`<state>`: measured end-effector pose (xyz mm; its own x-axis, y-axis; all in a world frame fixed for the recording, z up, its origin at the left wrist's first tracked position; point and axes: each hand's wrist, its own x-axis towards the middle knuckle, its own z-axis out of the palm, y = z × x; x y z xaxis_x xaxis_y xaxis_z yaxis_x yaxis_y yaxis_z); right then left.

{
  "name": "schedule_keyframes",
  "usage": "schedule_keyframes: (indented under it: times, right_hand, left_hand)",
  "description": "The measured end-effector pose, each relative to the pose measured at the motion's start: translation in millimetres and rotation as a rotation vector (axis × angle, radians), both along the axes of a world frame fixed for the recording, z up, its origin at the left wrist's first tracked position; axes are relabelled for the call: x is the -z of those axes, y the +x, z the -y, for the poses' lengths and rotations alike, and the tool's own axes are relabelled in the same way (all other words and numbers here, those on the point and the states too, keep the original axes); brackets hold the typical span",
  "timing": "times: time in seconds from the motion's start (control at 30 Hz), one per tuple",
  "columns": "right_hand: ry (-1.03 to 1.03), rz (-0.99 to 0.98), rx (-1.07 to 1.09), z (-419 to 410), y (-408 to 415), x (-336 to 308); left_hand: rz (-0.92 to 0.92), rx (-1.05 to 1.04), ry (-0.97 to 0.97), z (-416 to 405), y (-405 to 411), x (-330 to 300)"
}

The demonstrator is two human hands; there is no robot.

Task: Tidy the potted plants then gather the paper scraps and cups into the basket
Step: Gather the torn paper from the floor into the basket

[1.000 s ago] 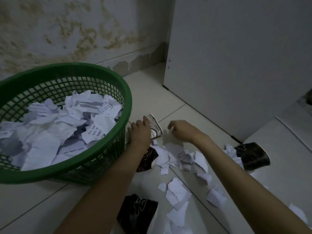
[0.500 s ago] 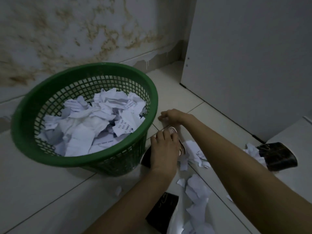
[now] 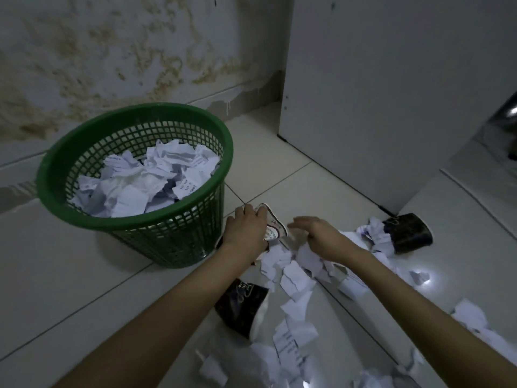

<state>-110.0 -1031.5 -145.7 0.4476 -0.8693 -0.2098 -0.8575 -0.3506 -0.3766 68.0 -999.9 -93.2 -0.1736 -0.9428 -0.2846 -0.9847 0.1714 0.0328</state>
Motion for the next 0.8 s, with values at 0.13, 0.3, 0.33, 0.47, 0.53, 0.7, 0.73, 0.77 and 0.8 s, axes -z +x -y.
schedule_keyframes:
  times: [0.13,0.3,0.33,0.47,0.53,0.7,0.73,0.77,0.8]
  right_hand:
    - [0.046,-0.181,0.106,-19,0,16]
    - [0.131,-0.235,-0.046,-83,4,27]
    - [0.149,-0.236,-0.064,-93,2,26]
    - [0.059,-0.109,0.012,-110,-10,11]
    - [-0.037,0.016,0.113,-110,-15,3]
    - [-0.180,0.156,0.218,-109,-3,-9]
    - [-0.166,0.170,0.212,-108,3,-11]
    - [-0.130,0.209,0.203,-109,10,-14]
    - [-0.087,0.263,0.183,-110,19,-16]
  left_hand:
    - [-0.051,-0.050,-0.010,8,-5,-4]
    - [-0.149,0.007,-0.011,14,-17,7]
    - [-0.171,0.025,-0.008,16,-21,10]
    - [-0.171,0.095,0.022,15,-40,30]
    - [-0.123,0.127,-0.029,9,-40,39]
    - [-0.322,0.154,-0.306,-43,-6,44]
    - [-0.384,0.124,-0.364,-59,4,44]
    - [-0.460,0.050,-0.413,-74,14,45]
    - [-0.542,-0.059,-0.437,-88,25,48]
